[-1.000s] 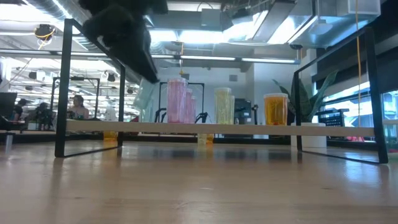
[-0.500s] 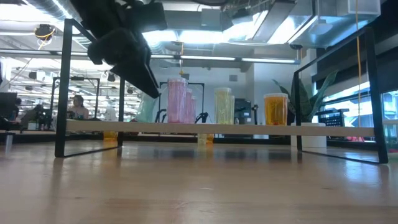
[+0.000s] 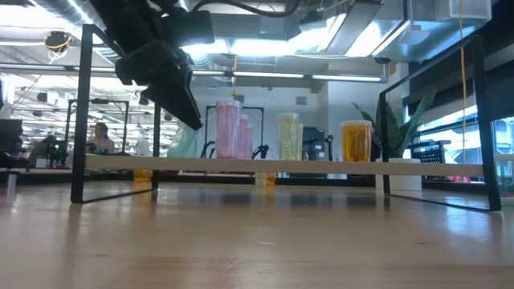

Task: Pick and place medicine bottles onto shelf by color
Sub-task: Put the bottom blue pill bottle on the shelf aligned with the other blue pill bottle

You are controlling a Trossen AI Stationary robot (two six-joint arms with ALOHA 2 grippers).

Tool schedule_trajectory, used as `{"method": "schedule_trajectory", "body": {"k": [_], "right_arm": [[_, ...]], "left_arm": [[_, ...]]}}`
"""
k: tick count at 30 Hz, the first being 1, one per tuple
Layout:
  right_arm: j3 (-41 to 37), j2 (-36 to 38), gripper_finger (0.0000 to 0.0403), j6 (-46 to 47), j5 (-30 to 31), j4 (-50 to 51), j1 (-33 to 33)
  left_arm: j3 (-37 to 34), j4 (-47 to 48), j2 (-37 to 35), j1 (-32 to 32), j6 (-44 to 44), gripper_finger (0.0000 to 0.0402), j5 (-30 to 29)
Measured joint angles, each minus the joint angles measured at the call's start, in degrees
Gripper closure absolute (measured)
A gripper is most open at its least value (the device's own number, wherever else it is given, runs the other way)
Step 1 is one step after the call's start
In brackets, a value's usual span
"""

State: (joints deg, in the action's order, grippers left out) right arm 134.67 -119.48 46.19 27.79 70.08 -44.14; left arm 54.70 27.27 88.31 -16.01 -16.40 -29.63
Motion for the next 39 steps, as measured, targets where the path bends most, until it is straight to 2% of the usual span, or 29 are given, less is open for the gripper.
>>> {"method": "schedule_trajectory", "body": {"k": [9,24,32,39], "right_arm": [[0.0,0.0,0.0184,0.0,0.0,0.0,0.0],[0.0,0.0,0.0184,0.0,0.0,0.0,0.0],[0.0,0.0,0.0184,0.0,0.0,0.0,0.0],[0.0,0.0,0.0184,0.0,0.0,0.0,0.0]], "left_arm": [[0.0,0.2,0.0,0.0,0.0,0.0251,0.6],[0.0,-0.5,0.0,0.0,0.5,0.0248,0.8],[0.0,-1.3,0.0,1.4,7.6,0.0248,5.7],[0.0,-1.6,0.0,3.5,9.4,0.0248,10.9]]}}
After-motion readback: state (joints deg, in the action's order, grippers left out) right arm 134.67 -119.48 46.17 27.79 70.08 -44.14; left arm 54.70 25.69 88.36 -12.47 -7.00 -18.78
